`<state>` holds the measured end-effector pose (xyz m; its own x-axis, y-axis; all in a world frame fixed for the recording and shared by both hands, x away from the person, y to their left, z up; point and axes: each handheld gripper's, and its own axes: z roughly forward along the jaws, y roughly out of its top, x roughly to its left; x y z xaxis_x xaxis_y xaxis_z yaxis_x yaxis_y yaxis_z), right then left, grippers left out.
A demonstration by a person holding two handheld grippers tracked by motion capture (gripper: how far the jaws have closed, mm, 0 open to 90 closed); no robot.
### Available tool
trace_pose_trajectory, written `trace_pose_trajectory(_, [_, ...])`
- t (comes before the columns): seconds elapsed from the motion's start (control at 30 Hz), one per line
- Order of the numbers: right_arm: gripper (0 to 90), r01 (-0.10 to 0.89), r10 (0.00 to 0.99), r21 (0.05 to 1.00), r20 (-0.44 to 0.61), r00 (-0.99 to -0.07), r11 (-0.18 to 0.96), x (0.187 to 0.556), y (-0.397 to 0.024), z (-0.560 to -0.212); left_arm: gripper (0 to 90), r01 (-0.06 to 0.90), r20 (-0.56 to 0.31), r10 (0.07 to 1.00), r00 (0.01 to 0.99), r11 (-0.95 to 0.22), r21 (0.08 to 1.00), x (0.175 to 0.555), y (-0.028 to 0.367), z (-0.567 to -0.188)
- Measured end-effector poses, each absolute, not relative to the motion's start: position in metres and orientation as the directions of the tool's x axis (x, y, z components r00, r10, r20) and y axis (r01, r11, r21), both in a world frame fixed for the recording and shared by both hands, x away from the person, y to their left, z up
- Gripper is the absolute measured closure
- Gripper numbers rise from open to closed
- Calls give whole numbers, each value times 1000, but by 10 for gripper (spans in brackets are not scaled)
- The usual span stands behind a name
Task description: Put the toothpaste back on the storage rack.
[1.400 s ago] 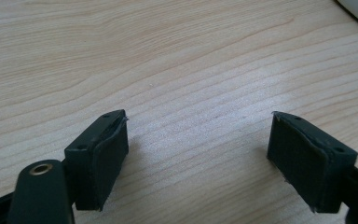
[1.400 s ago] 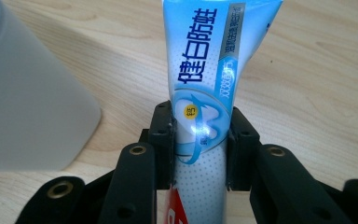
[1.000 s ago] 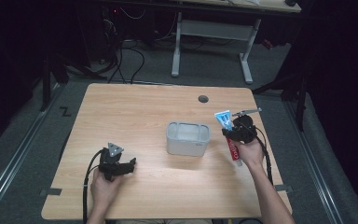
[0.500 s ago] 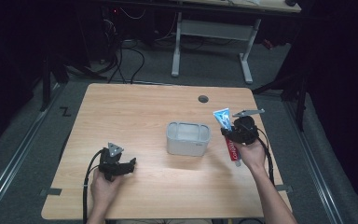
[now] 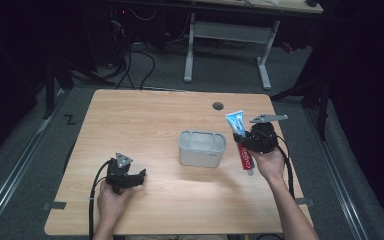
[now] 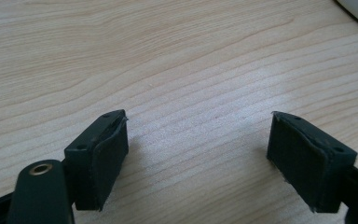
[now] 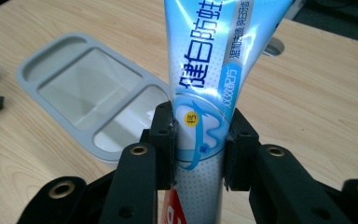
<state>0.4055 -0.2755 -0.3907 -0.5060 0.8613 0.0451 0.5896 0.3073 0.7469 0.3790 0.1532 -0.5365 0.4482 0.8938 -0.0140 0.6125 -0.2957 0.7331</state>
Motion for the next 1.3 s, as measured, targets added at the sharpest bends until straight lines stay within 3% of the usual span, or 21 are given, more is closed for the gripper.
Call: trace_pose_trajectory(1.3, [705,461,746,830,84,-660,314,409,-229,-345,210,613,-16,893,450,-295,733,379,153,-537])
